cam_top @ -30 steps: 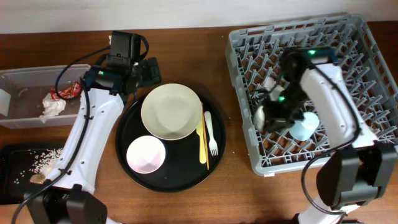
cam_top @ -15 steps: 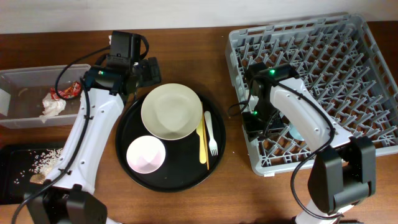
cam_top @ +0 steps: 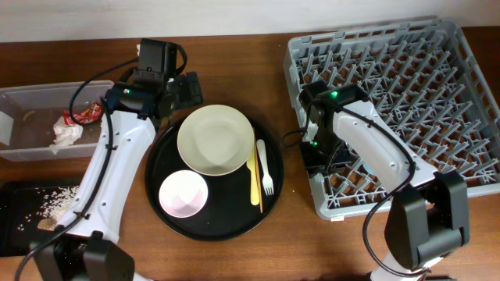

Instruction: Sort waste into correct bins and load items into the dishwasher rack

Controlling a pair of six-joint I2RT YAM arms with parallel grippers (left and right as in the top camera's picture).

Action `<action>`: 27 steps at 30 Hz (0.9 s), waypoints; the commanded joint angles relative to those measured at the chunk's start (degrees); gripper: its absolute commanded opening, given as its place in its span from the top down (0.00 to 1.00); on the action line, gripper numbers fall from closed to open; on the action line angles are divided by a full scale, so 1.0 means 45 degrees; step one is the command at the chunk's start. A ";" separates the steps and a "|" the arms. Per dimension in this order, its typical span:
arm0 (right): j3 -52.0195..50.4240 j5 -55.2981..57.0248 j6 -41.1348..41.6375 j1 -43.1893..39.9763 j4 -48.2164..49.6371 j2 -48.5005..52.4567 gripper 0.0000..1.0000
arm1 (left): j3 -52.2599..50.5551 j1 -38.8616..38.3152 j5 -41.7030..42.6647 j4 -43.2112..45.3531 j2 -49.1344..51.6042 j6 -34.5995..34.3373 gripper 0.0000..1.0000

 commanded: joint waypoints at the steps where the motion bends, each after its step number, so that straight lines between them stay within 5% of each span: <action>1: -0.0131 -0.0185 0.0510 0.0223 0.0068 -0.0078 0.63 | -0.0058 -0.0029 -0.0136 -0.0015 0.0117 0.0005 0.00; 27: -0.0131 -0.1350 0.0772 0.0223 0.0631 -0.0078 0.63 | -0.0058 -0.0029 -0.0136 -0.0015 0.0117 0.0010 0.00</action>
